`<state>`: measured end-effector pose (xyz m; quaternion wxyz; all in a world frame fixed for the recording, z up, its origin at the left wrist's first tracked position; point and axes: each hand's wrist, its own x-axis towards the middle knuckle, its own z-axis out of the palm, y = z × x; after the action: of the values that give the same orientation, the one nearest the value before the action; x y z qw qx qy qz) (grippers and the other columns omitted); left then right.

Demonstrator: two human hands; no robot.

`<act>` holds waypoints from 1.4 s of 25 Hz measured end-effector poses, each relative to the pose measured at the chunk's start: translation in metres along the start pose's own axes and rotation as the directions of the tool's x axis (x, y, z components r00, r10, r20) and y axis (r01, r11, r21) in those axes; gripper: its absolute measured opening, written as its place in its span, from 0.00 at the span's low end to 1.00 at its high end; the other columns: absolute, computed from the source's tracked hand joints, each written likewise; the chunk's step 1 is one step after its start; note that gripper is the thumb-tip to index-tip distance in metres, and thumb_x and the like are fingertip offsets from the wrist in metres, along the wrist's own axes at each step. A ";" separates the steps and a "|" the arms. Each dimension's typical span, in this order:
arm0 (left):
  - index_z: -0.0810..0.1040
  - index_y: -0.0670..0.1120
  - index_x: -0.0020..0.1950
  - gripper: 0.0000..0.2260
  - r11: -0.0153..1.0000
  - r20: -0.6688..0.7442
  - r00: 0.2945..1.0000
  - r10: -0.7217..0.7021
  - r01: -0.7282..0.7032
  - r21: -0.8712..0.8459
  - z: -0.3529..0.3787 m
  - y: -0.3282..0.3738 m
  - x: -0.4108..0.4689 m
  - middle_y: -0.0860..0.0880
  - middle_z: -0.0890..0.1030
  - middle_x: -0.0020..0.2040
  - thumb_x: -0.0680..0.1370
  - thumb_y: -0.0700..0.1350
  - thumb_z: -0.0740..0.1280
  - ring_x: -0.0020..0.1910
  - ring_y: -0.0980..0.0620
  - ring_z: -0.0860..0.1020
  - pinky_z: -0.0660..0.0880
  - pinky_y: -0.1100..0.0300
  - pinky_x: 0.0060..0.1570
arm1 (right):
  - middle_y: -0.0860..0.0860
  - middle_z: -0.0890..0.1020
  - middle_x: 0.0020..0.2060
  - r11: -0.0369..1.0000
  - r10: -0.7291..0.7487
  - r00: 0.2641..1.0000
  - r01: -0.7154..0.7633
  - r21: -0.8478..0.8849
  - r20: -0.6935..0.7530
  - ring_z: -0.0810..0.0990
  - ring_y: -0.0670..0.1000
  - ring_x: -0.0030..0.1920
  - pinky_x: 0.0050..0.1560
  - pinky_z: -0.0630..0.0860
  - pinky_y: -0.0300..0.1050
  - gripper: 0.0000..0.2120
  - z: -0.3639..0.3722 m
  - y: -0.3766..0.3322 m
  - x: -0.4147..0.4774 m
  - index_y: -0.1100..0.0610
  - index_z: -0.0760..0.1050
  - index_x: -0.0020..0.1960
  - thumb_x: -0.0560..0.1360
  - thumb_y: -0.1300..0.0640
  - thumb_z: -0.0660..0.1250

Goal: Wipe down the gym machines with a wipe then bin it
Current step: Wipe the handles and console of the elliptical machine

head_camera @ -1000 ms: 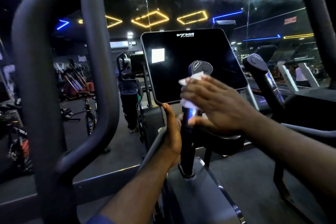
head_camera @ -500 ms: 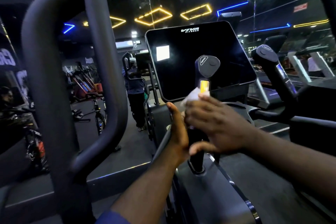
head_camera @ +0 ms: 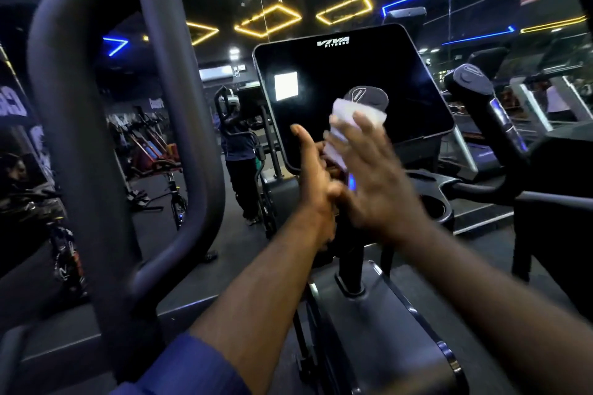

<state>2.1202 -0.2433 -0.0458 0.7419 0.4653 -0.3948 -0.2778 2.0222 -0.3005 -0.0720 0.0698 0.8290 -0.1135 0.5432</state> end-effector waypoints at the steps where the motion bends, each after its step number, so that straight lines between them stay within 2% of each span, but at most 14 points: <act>1: 0.79 0.42 0.57 0.37 1.000 -0.003 1.000 0.008 -0.008 -0.010 0.001 0.002 0.001 0.46 0.85 0.46 0.81 0.72 0.47 0.46 0.50 0.85 0.82 0.57 0.47 | 0.54 0.56 0.83 0.989 0.079 0.997 -0.079 0.126 0.003 0.48 0.56 0.84 0.82 0.51 0.61 0.40 0.012 -0.023 -0.029 0.60 0.60 0.82 0.82 0.31 0.46; 4: 0.76 0.45 0.67 0.37 0.997 -0.054 0.997 0.055 -0.052 0.057 0.012 0.008 -0.013 0.45 0.80 0.63 0.79 0.74 0.50 0.57 0.50 0.82 0.82 0.57 0.55 | 0.50 0.41 0.84 0.810 0.318 0.948 -0.290 0.510 0.035 0.39 0.52 0.84 0.83 0.44 0.53 0.41 0.035 -0.073 -0.076 0.54 0.43 0.84 0.81 0.29 0.44; 7: 0.75 0.51 0.66 0.33 0.981 -0.124 0.979 0.163 -0.147 0.128 0.016 0.002 -0.016 0.49 0.77 0.66 0.79 0.75 0.51 0.65 0.55 0.77 0.74 0.52 0.70 | 0.47 0.58 0.83 0.304 0.591 0.784 -0.433 0.849 0.188 0.57 0.47 0.82 0.83 0.53 0.55 0.47 0.013 -0.049 -0.020 0.50 0.52 0.84 0.75 0.22 0.46; 10: 0.74 0.55 0.55 0.24 0.972 -0.183 0.958 0.220 -0.200 0.120 0.017 -0.003 -0.014 0.54 0.75 0.53 0.81 0.73 0.51 0.54 0.57 0.79 0.76 0.55 0.61 | 0.55 0.79 0.70 0.058 0.552 0.771 -0.417 0.907 0.319 0.76 0.55 0.72 0.76 0.67 0.60 0.41 -0.013 -0.030 0.002 0.53 0.68 0.78 0.81 0.29 0.38; 13: 0.73 0.60 0.49 0.24 0.958 -0.220 0.941 0.256 -0.217 0.185 0.016 -0.017 -0.004 0.60 0.76 0.51 0.75 0.77 0.53 0.53 0.58 0.76 0.72 0.56 0.58 | 0.59 0.81 0.66 -0.078 0.497 0.769 -0.421 0.904 0.401 0.78 0.60 0.70 0.68 0.75 0.55 0.43 -0.014 -0.039 -0.033 0.53 0.72 0.76 0.80 0.29 0.35; 17: 0.82 0.53 0.59 0.40 0.985 -0.154 0.979 0.136 -0.117 0.128 0.014 -0.029 0.013 0.47 0.83 0.61 0.70 0.84 0.56 0.62 0.46 0.81 0.76 0.41 0.66 | 0.71 0.76 0.66 -0.273 0.348 0.765 -0.469 0.840 0.541 0.77 0.69 0.65 0.74 0.65 0.70 0.64 -0.031 0.002 0.026 0.67 0.72 0.73 0.67 0.15 0.39; 19: 0.80 0.53 0.64 0.41 0.986 -0.103 0.991 0.090 -0.073 0.152 0.016 -0.022 0.002 0.45 0.83 0.61 0.70 0.84 0.53 0.59 0.44 0.83 0.82 0.41 0.54 | 0.68 0.79 0.60 -0.406 0.344 0.766 -0.400 0.822 0.543 0.79 0.66 0.55 0.68 0.70 0.68 0.65 -0.039 0.020 0.066 0.67 0.76 0.68 0.63 0.12 0.43; 21: 0.73 0.49 0.67 0.46 0.976 -0.039 0.999 -0.011 0.019 0.218 0.017 -0.015 -0.009 0.42 0.83 0.53 0.69 0.83 0.47 0.41 0.42 0.85 0.80 0.51 0.30 | 0.65 0.80 0.60 -0.459 0.380 0.756 -0.347 0.818 0.533 0.80 0.65 0.53 0.64 0.73 0.66 0.59 -0.036 0.035 0.085 0.64 0.77 0.66 0.66 0.13 0.48; 26: 0.77 0.44 0.64 0.46 0.949 0.026 0.997 -0.078 0.066 0.310 0.015 -0.012 -0.019 0.40 0.83 0.41 0.73 0.79 0.44 0.25 0.47 0.77 0.70 0.61 0.24 | 0.62 0.84 0.59 -0.159 0.554 0.770 -0.275 0.948 0.316 0.82 0.62 0.59 0.67 0.74 0.60 0.40 -0.018 0.035 0.071 0.63 0.80 0.65 0.81 0.29 0.51; 28: 0.80 0.43 0.56 0.44 0.948 0.041 0.996 -0.081 0.064 0.312 0.017 -0.011 -0.022 0.41 0.82 0.38 0.75 0.78 0.43 0.26 0.47 0.76 0.69 0.61 0.25 | 0.57 0.79 0.70 0.263 0.565 0.824 -0.223 0.939 0.038 0.76 0.55 0.72 0.74 0.70 0.57 0.35 -0.012 0.023 0.048 0.61 0.75 0.73 0.84 0.35 0.52; 30: 0.83 0.46 0.49 0.42 0.949 0.046 0.998 -0.046 0.029 0.314 0.018 -0.011 -0.023 0.43 0.82 0.36 0.76 0.77 0.42 0.28 0.47 0.78 0.73 0.59 0.27 | 0.54 0.65 0.81 0.766 0.374 0.918 -0.225 0.602 -0.134 0.60 0.50 0.82 0.81 0.59 0.50 0.34 -0.001 0.015 0.016 0.60 0.64 0.80 0.85 0.37 0.48; 31: 0.86 0.52 0.47 0.40 0.948 0.046 0.999 -0.030 0.014 0.317 0.018 -0.010 -0.024 0.46 0.84 0.37 0.76 0.77 0.42 0.32 0.48 0.82 0.77 0.57 0.30 | 0.54 0.59 0.83 0.893 0.259 0.959 -0.192 0.406 -0.116 0.54 0.49 0.83 0.82 0.55 0.48 0.35 0.000 0.010 0.007 0.59 0.60 0.82 0.85 0.37 0.46; 33: 0.86 0.62 0.46 0.36 0.950 0.039 0.999 -0.032 0.018 0.313 0.018 -0.007 -0.026 0.48 0.87 0.43 0.74 0.79 0.42 0.41 0.49 0.85 0.80 0.56 0.36 | 0.54 0.56 0.83 0.980 0.105 0.994 -0.098 0.176 -0.029 0.49 0.49 0.84 0.83 0.52 0.51 0.35 -0.007 0.007 0.011 0.58 0.59 0.82 0.85 0.35 0.45; 35: 0.87 0.53 0.46 0.42 0.952 0.030 0.997 -0.073 0.061 0.299 0.019 -0.006 -0.028 0.42 0.83 0.38 0.74 0.79 0.41 0.33 0.45 0.81 0.73 0.59 0.30 | 0.52 0.59 0.83 0.994 0.092 0.995 -0.094 0.060 0.047 0.51 0.47 0.83 0.82 0.53 0.55 0.37 -0.025 0.015 0.033 0.55 0.60 0.82 0.84 0.33 0.42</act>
<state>2.0892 -0.2329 -0.0557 0.6452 0.5793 -0.4310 -0.2496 2.0082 -0.3129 -0.0321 0.0159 0.8364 -0.1364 0.5306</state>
